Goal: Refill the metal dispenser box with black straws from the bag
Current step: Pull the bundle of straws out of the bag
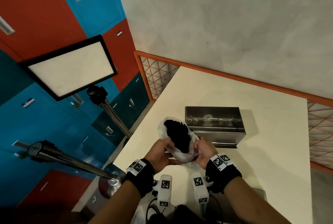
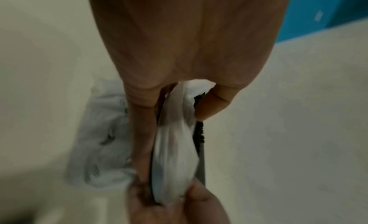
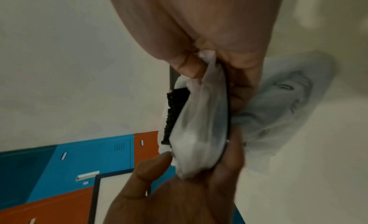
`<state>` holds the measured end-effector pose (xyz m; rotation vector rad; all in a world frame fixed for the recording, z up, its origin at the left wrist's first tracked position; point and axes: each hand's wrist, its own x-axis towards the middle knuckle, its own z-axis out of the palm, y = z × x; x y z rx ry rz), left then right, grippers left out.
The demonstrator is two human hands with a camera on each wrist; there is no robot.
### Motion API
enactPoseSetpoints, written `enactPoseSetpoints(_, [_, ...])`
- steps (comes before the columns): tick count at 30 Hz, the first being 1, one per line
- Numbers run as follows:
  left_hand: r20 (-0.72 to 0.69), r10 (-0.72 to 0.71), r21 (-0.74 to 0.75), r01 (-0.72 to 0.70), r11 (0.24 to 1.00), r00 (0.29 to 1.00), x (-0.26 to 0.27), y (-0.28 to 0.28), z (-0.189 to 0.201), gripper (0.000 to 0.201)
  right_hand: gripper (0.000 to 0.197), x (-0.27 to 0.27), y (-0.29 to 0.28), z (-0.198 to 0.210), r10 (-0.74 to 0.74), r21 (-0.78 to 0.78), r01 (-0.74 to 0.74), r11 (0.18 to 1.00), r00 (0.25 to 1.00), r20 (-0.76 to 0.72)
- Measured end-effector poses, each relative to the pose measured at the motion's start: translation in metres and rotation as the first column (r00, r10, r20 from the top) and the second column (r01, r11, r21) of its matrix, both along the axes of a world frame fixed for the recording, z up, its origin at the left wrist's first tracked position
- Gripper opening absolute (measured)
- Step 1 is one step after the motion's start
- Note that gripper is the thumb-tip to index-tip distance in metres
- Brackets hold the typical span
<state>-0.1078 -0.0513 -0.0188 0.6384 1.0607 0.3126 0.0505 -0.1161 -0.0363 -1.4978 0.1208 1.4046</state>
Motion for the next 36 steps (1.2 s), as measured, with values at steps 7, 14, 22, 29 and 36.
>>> enactPoseSetpoints(7, [-0.048, 0.194, 0.141, -0.185, 0.972, 0.980, 0.011, 0.009, -0.017, 0.041, 0.045, 0.007, 0.001, -0.012, -0.105, 0.069, 0.108, 0.992, 0.993, -0.044])
enactPoseSetpoints(14, [-0.344, 0.033, 0.167, 0.027, 0.986, 0.939, -0.006, 0.003, -0.042, 0.027, 0.043, 0.010, -0.013, -0.031, 0.142, -0.100, -0.122, 0.988, 0.964, 0.227])
enactPoseSetpoints(22, [-0.406, 0.102, 0.611, 0.187, 0.769, 0.908, -0.004, 0.049, -0.006, 0.031, 0.021, 0.020, -0.014, -0.032, 0.508, -0.229, -0.488, 0.842, 0.577, 0.639])
enactPoseSetpoints(29, [-0.599, 0.037, 0.623, 0.436, 0.649, 0.800, 0.002, 0.050, -0.021, 0.016, 0.027, 0.024, -0.006, -0.030, 0.345, -0.090, -0.442, 0.892, 0.541, 0.767])
enactPoseSetpoints(36, [-0.435, 0.106, 0.508, 0.146, 0.849, 0.894, -0.001, 0.052, -0.028, 0.032, 0.022, 0.030, 0.000, -0.039, 0.196, 0.018, -0.282, 0.959, 0.709, 0.678])
